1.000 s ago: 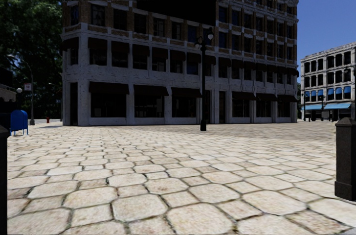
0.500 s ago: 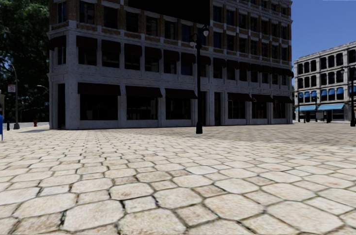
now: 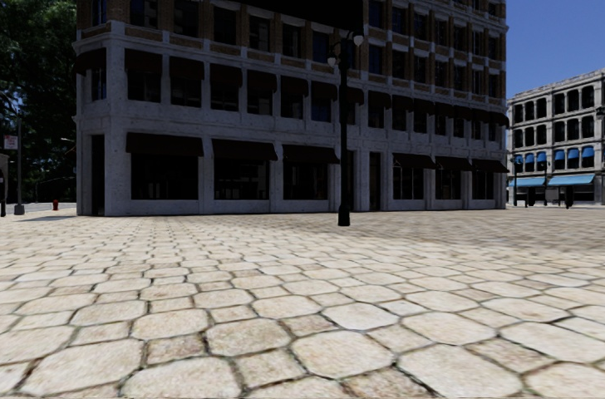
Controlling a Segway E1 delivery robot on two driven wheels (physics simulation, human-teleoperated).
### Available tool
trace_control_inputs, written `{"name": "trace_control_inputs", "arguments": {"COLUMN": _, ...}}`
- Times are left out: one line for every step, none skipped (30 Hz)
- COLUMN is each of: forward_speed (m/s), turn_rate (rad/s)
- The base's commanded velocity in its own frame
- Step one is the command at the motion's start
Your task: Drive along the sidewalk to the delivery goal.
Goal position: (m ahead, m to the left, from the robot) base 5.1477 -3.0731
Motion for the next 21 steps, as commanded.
{"name": "trace_control_inputs", "arguments": {"forward_speed": 1.54, "turn_rate": 0.0}}
{"name": "trace_control_inputs", "arguments": {"forward_speed": 1.54, "turn_rate": 0.0}}
{"name": "trace_control_inputs", "arguments": {"forward_speed": 1.54, "turn_rate": 0.0}}
{"name": "trace_control_inputs", "arguments": {"forward_speed": 1.54, "turn_rate": 0.0}}
{"name": "trace_control_inputs", "arguments": {"forward_speed": 1.54, "turn_rate": 0.0}}
{"name": "trace_control_inputs", "arguments": {"forward_speed": 1.54, "turn_rate": 0.0}}
{"name": "trace_control_inputs", "arguments": {"forward_speed": 1.54, "turn_rate": 0.0}}
{"name": "trace_control_inputs", "arguments": {"forward_speed": 1.54, "turn_rate": 0.0}}
{"name": "trace_control_inputs", "arguments": {"forward_speed": 1.54, "turn_rate": -0.01}}
{"name": "trace_control_inputs", "arguments": {"forward_speed": 1.54, "turn_rate": -0.22}}
{"name": "trace_control_inputs", "arguments": {"forward_speed": 1.54, "turn_rate": -0.36}}
{"name": "trace_control_inputs", "arguments": {"forward_speed": 1.54, "turn_rate": -0.42}}
{"name": "trace_control_inputs", "arguments": {"forward_speed": 1.54, "turn_rate": -0.42}}
{"name": "trace_control_inputs", "arguments": {"forward_speed": 1.54, "turn_rate": -0.43}}
{"name": "trace_control_inputs", "arguments": {"forward_speed": 1.54, "turn_rate": -0.44}}
{"name": "trace_control_inputs", "arguments": {"forward_speed": 1.54, "turn_rate": -0.44}}
{"name": "trace_control_inputs", "arguments": {"forward_speed": 1.54, "turn_rate": -0.44}}
{"name": "trace_control_inputs", "arguments": {"forward_speed": 1.54, "turn_rate": -0.44}}
{"name": "trace_control_inputs", "arguments": {"forward_speed": 1.54, "turn_rate": -0.44}}
{"name": "trace_control_inputs", "arguments": {"forward_speed": 1.54, "turn_rate": -0.44}}
{"name": "trace_control_inputs", "arguments": {"forward_speed": 1.54, "turn_rate": -0.44}}
